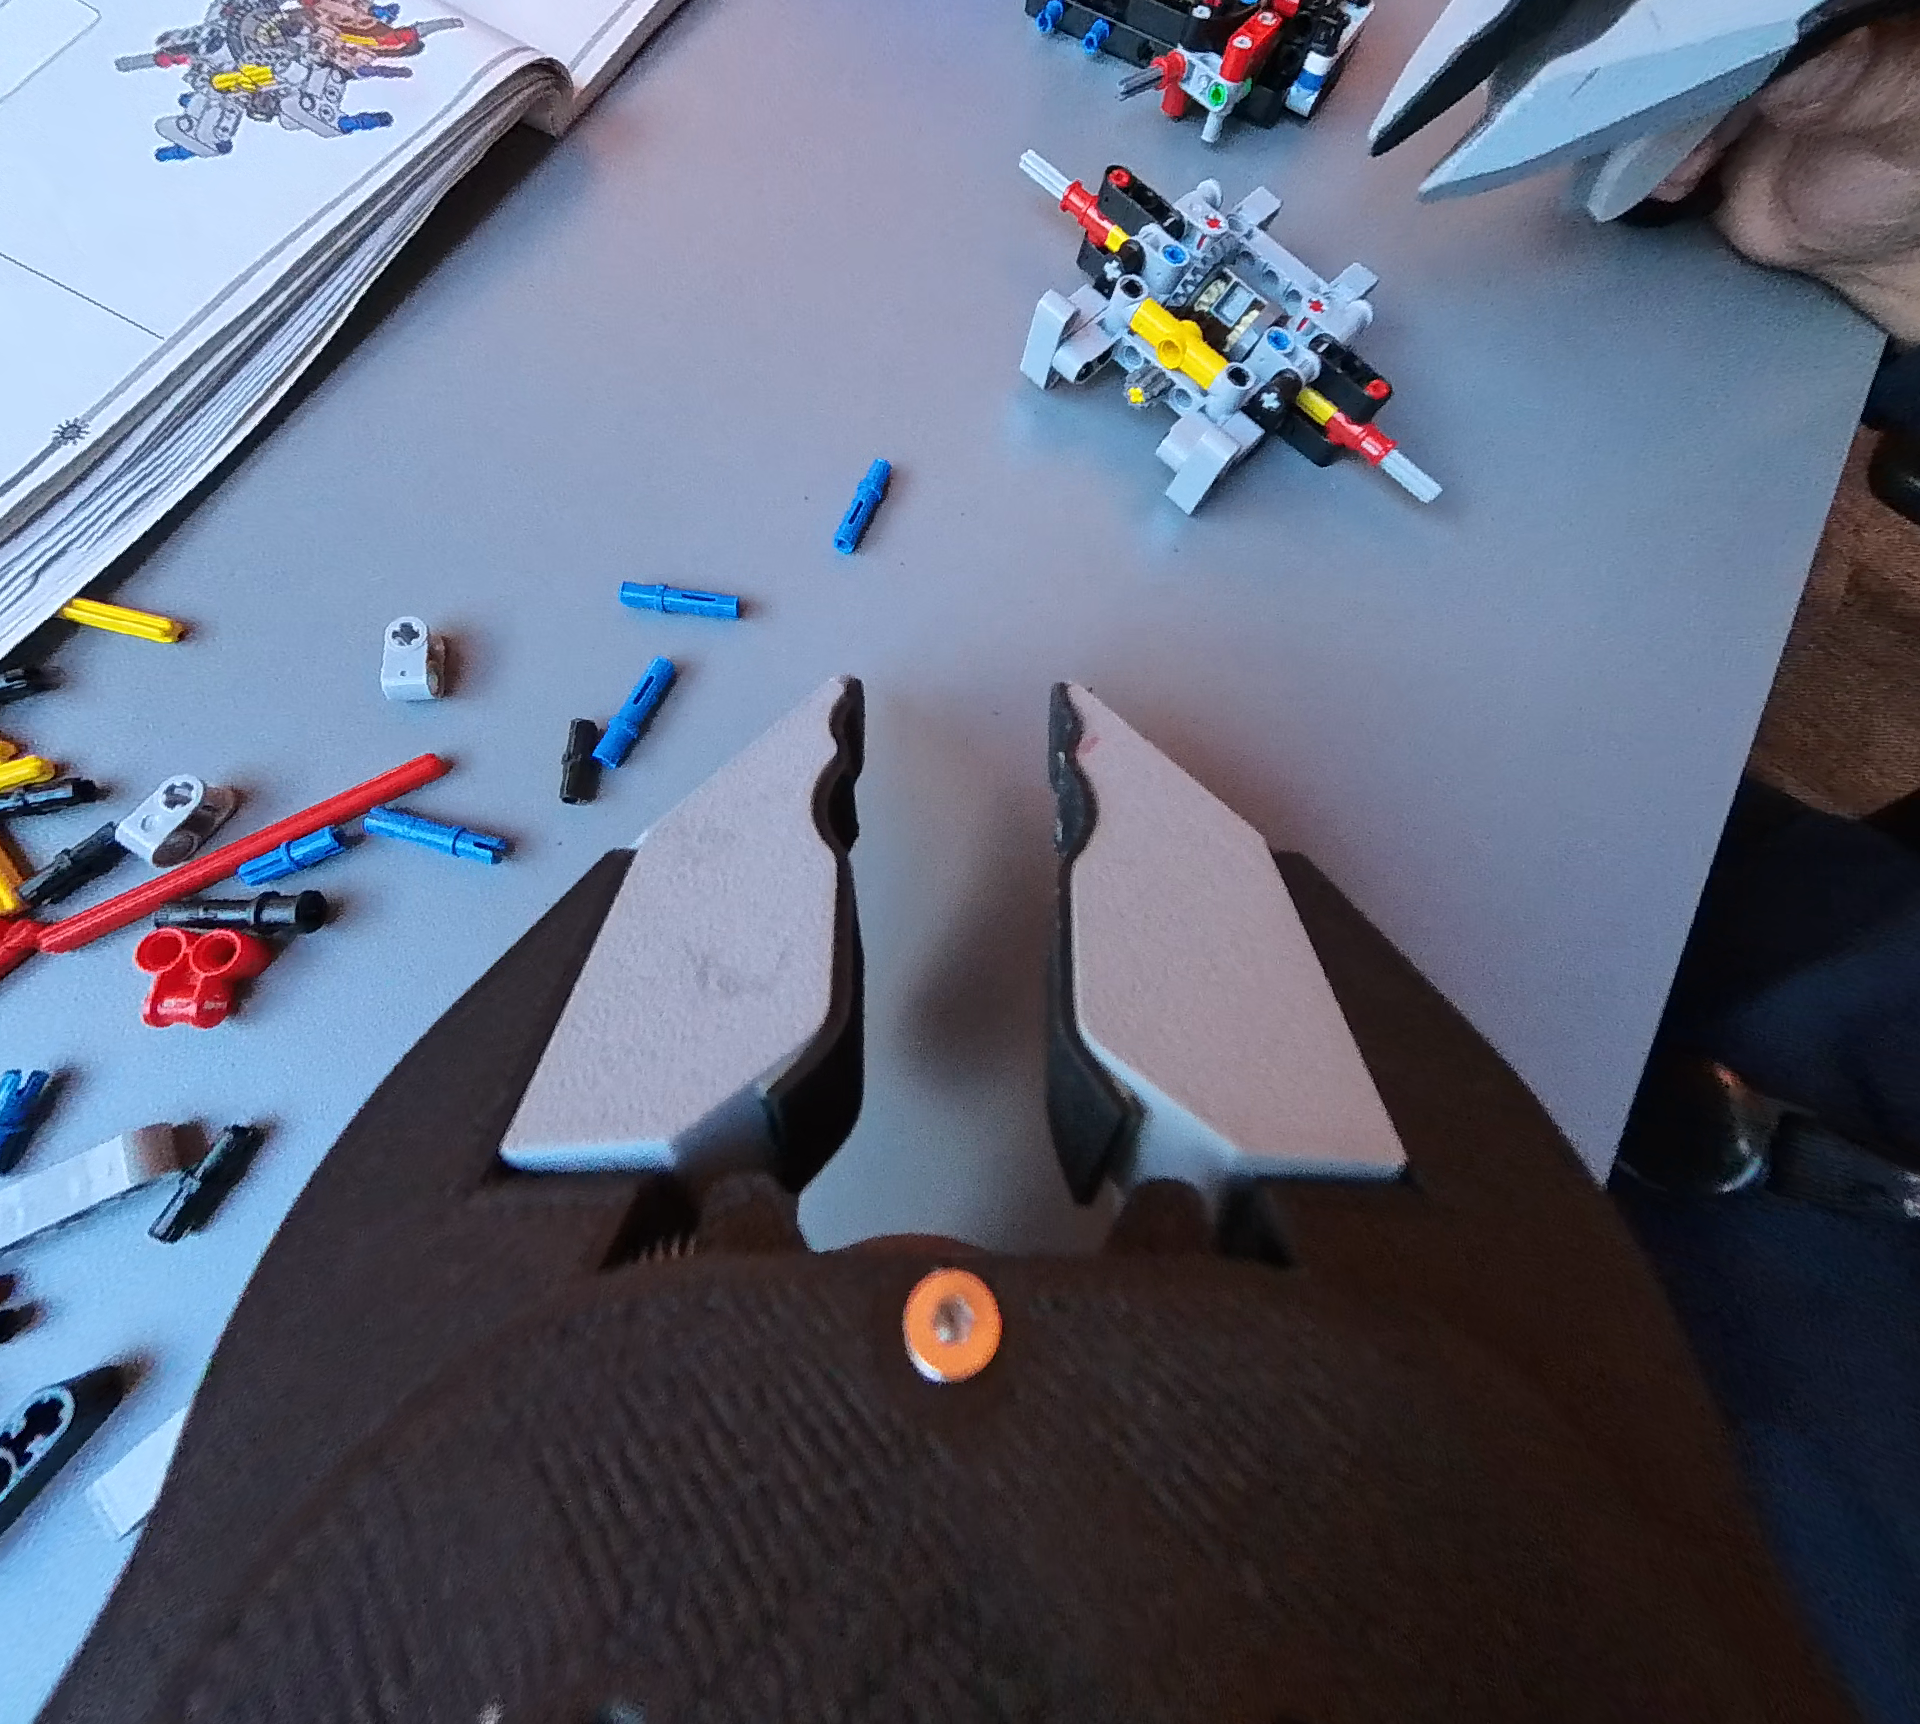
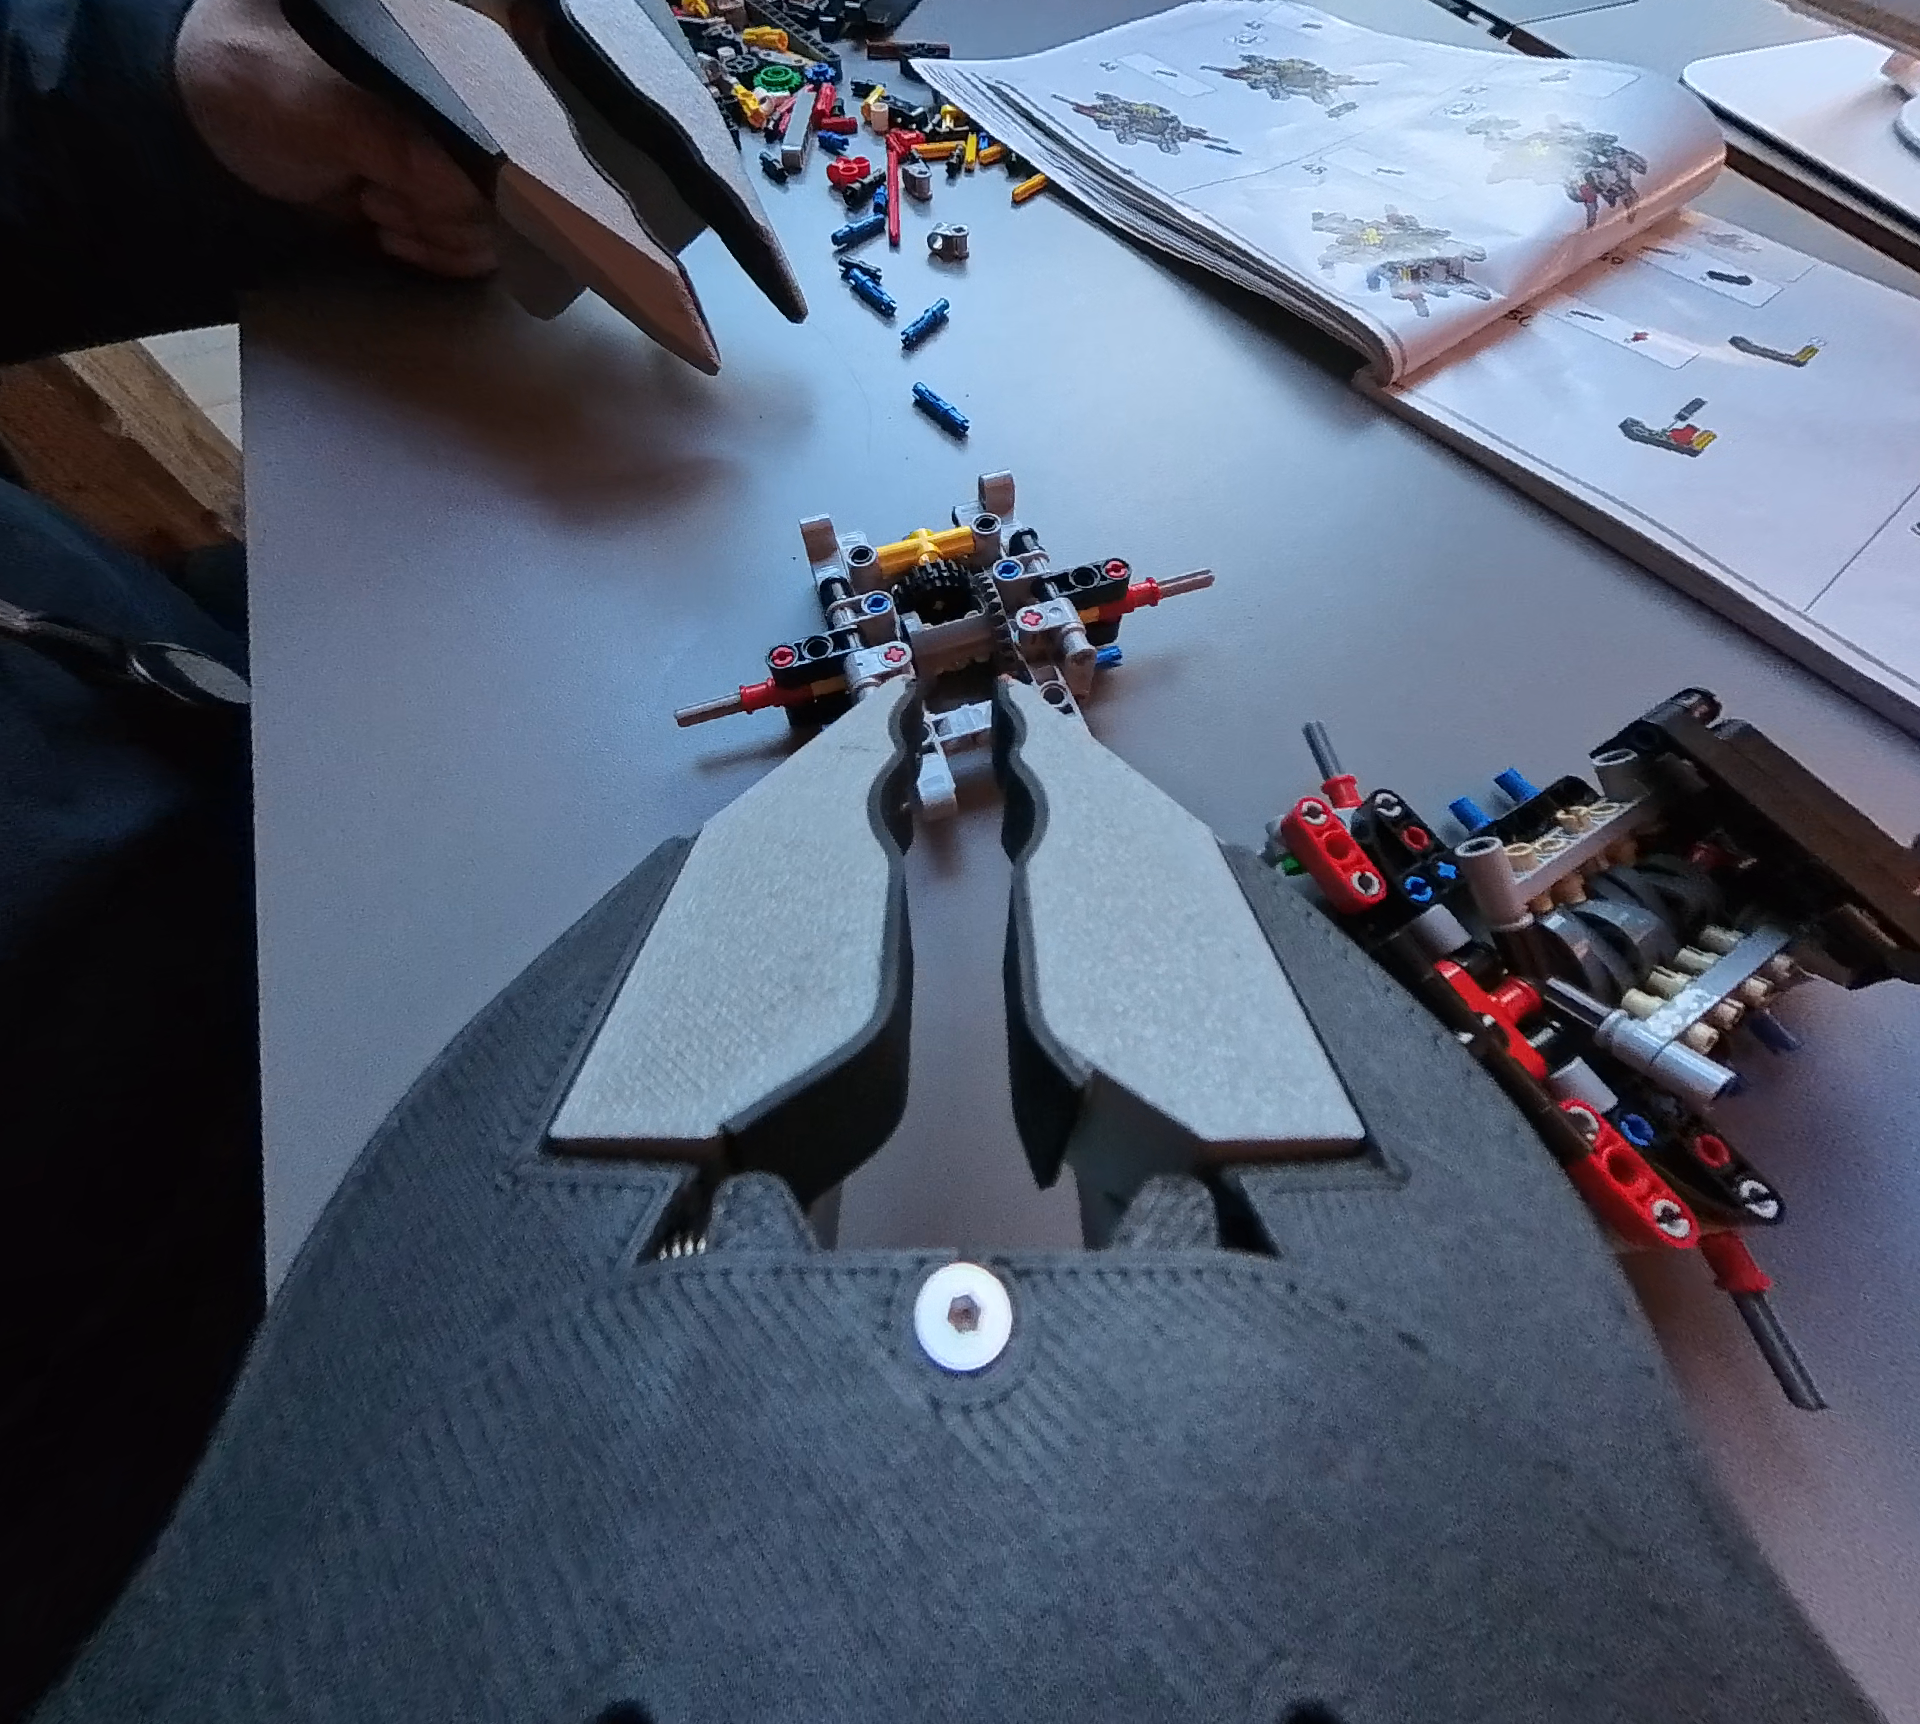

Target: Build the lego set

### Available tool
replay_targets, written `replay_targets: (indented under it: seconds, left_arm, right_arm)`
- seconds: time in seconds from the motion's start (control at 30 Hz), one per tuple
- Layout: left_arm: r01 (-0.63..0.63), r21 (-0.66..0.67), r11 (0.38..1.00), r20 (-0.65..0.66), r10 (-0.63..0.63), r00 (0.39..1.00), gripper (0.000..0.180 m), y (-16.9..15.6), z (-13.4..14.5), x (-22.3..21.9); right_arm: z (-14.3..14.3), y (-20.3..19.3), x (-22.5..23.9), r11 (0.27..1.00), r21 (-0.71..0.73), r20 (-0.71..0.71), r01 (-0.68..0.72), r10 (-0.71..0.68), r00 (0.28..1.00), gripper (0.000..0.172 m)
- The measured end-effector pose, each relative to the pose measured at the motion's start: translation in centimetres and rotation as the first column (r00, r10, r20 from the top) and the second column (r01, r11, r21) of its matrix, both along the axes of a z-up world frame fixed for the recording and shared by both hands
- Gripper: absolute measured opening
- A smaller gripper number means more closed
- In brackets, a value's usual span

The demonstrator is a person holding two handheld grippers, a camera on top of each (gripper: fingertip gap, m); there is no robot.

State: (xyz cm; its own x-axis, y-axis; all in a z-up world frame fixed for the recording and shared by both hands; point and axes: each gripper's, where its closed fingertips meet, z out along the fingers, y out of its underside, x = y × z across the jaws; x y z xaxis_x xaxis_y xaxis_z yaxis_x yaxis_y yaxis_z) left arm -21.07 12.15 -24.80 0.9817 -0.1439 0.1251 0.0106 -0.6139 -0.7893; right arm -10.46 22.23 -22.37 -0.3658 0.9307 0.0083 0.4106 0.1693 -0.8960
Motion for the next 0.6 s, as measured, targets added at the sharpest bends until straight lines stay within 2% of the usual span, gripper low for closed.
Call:
replay_targets:
  seconds: [0.37,0.6]
  left_arm:
    - [0.039,-0.056,0.998,-0.059,-0.042,0.997,0.033,0.8,-0.8,0.3]
    - [0.091,-0.155,0.984,-0.174,-0.117,0.978,0.033,2.7,-0.6,-0.6]
  right_arm:
    - [-0.9,-0.9,0.1,0.998,0.040,0.051,-0.054,0.052,0.997,0.017]
    - [-1.4,-0.8,0.1,0.994,0.079,0.066,-0.075,0.069,0.995,0.017]
